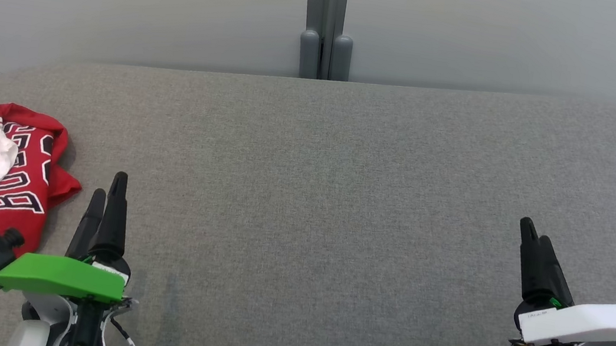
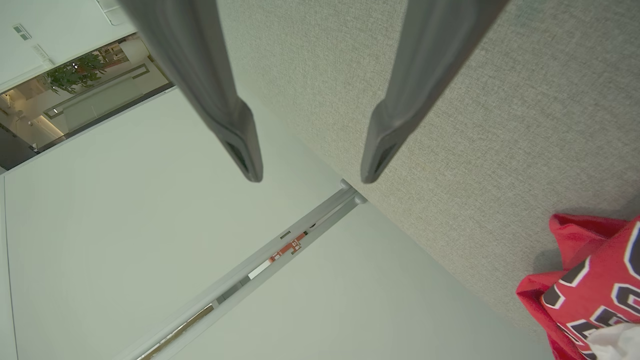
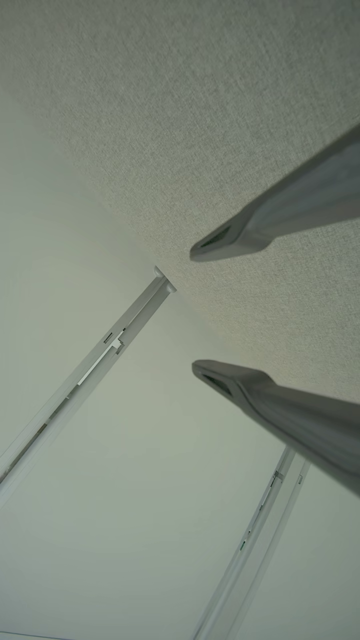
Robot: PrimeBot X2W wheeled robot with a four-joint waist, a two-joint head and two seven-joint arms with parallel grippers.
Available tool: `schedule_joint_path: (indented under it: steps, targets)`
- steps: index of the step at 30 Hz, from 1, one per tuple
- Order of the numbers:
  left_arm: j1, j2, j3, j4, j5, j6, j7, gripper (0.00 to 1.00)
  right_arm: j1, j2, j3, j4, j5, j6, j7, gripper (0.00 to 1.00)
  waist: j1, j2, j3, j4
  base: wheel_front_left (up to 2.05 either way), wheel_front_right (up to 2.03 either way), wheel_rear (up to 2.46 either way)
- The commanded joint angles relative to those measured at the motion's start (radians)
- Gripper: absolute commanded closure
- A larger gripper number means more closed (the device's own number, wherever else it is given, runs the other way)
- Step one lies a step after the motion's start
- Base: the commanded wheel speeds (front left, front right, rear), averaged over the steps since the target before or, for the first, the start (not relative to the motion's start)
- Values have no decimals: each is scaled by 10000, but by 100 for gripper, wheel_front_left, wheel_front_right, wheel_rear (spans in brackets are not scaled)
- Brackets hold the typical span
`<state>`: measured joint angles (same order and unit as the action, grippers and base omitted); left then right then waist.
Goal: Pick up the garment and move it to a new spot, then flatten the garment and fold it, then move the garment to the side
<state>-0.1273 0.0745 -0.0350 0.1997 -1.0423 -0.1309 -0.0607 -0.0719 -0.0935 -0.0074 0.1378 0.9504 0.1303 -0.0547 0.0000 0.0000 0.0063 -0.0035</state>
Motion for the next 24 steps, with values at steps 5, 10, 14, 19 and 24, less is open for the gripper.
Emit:
schedule_joint_path:
  steps: [5,10,14,19,24]
  targets:
    - [-281,171,-107,-109,1291,41,-240,0,-53,-162,109,-252,-1252,4,-169,0,0,0,1,1,0,0,0]
    - [-195,185,-157,-80,2189,105,-400,0,9,-174,129,-290,-2235,4,-251,0,0,0,6,-6,0,0,0]
    - [-135,191,-176,-13,2789,152,-516,0,53,-182,155,-305,-2906,4,-351,0,0,0,10,-9,0,0,0]
    - [-73,178,-200,93,3429,155,-658,0,123,-146,170,-304,-3587,4,-472,0,0,0,10,-2,0,0,0]
    - [-81,196,-239,259,4095,163,-791,0,191,-175,191,-250,-4198,4,-593,0,0,0,-8,33,0,0,0]
